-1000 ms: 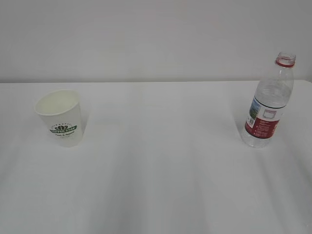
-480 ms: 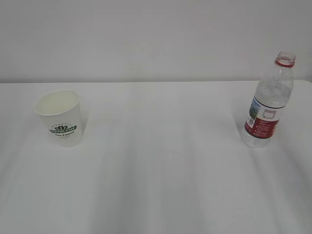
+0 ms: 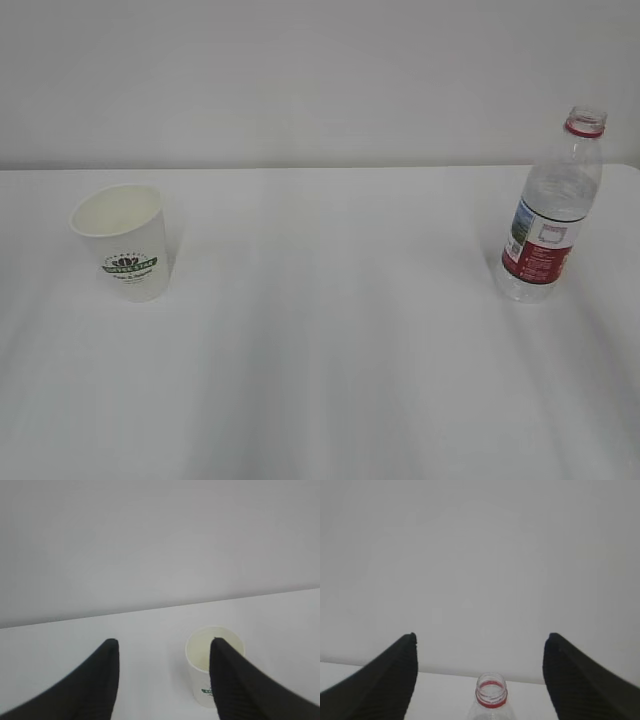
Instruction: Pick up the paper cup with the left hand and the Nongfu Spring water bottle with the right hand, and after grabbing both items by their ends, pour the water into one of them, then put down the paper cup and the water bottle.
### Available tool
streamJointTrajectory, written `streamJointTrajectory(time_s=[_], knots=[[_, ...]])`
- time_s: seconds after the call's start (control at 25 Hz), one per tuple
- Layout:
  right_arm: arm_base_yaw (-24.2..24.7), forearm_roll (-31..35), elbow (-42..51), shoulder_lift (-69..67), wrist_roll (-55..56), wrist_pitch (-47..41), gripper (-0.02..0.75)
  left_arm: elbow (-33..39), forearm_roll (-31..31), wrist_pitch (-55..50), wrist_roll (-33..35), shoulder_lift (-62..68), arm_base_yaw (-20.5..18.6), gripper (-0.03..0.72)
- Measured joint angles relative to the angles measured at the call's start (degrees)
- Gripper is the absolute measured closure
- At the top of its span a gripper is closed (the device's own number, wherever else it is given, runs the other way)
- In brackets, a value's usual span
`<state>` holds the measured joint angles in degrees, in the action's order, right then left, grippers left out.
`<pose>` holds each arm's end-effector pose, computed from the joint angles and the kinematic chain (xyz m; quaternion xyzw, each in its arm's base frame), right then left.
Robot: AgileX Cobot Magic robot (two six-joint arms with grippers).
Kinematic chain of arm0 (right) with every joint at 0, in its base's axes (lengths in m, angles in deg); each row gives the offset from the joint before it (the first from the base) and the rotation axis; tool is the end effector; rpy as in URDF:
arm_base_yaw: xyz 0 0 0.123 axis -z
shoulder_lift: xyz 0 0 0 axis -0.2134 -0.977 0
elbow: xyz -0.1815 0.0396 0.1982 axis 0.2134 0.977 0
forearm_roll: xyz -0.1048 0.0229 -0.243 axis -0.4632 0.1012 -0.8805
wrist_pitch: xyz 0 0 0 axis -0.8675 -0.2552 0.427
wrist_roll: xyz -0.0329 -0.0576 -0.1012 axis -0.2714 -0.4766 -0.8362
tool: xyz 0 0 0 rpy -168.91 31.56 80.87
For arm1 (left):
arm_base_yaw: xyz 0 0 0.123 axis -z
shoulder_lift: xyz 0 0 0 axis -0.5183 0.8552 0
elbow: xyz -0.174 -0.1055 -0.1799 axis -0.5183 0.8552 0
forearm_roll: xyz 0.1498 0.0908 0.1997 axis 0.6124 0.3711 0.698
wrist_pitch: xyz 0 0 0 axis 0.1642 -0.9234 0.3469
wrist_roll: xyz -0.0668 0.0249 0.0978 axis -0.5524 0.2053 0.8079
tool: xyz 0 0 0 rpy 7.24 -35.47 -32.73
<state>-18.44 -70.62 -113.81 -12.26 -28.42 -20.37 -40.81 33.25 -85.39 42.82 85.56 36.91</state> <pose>0.2393 0.0291 0.2961 -0.0535 0.7153 0.0426 0.6954 0.1869 -0.0166 0.3023 0.0399 0.7838 -0.0194 0.6194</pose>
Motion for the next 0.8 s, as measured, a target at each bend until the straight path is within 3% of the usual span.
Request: streamJointTrajectory(time_s=[0.44,0.8], knots=[[0.0,0.0,0.0,-3.7,0.0,4.6,0.150,0.0,0.1,14.1,0.0,12.0,0.0,0.276],[0.0,0.0,0.0,-3.8,0.0,5.2,0.150,0.0,-4.9,15.0,0.0,14.0,0.0,0.276]])
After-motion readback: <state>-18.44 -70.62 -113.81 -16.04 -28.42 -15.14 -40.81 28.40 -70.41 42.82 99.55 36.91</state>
